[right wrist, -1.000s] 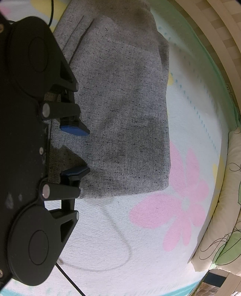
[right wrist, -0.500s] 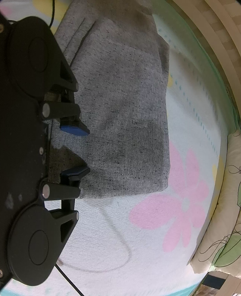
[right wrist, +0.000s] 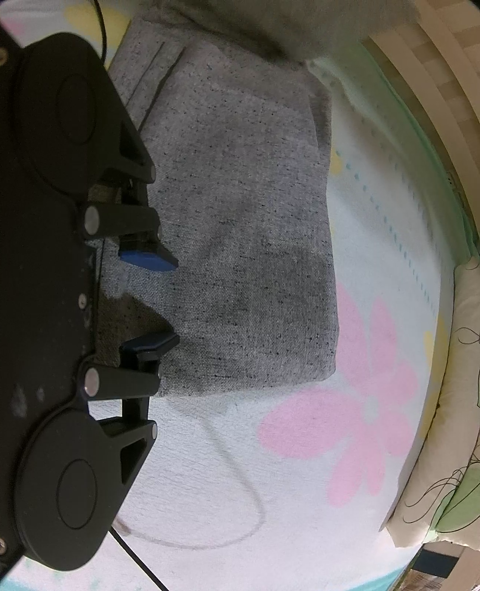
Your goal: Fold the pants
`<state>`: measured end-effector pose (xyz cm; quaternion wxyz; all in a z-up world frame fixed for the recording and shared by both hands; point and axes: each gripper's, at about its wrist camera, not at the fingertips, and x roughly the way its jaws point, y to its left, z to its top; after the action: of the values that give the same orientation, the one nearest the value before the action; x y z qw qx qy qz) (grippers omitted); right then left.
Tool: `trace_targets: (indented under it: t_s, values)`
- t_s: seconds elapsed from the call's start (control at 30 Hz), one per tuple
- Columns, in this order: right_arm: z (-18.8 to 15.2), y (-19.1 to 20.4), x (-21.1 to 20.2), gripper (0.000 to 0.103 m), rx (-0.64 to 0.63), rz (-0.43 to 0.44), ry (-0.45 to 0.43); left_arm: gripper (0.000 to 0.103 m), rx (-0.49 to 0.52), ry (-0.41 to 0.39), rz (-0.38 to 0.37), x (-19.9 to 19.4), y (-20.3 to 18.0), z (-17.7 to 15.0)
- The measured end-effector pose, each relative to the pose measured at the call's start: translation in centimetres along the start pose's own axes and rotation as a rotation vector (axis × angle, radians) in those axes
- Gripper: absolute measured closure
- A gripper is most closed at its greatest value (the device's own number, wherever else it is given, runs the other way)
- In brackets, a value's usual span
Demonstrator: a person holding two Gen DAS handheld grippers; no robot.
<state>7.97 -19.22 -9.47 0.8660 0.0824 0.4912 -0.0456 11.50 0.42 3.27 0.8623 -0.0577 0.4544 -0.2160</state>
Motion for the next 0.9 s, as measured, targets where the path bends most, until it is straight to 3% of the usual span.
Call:
trace_targets:
  t_s: [0.13, 0.27, 0.37, 0.5, 0.67, 0.9]
  values:
    - [0.0, -0.2, -0.1, 0.064, 0.006, 0.009, 0.0, 0.074, 0.022, 0.098, 0.006, 4.3, -3.0, -0.9]
    - [0.2, -0.6, -0.2, 0.064, 0.025, 0.021, 0.004, 0.073, -0.005, 0.109, -0.103, 2.6, -3.1, -1.1]
    - [0.6, -0.9, -0.5, 0.064, 0.04, 0.03, 0.012, 0.069, 0.026, 0.064, -0.105, 1.0, -2.9, -0.1]
    - [1.3, -1.6, -1.6, 0.063, 0.123, 0.085, -0.015, 0.057, 0.088, 0.006, 0.047, -0.8, -1.3, 0.2]
    - [1.9, -1.5, -3.4, 0.062, 0.2, 0.215, -0.081, 0.056, 0.098, 0.012, 0.284, -1.6, 2.8, -0.6]
    - [2.7, 0.7, -3.0, 0.058, 0.303, 0.405, -0.033, 0.057, -0.066, 0.104, 0.336, -2.1, 8.6, -3.0]
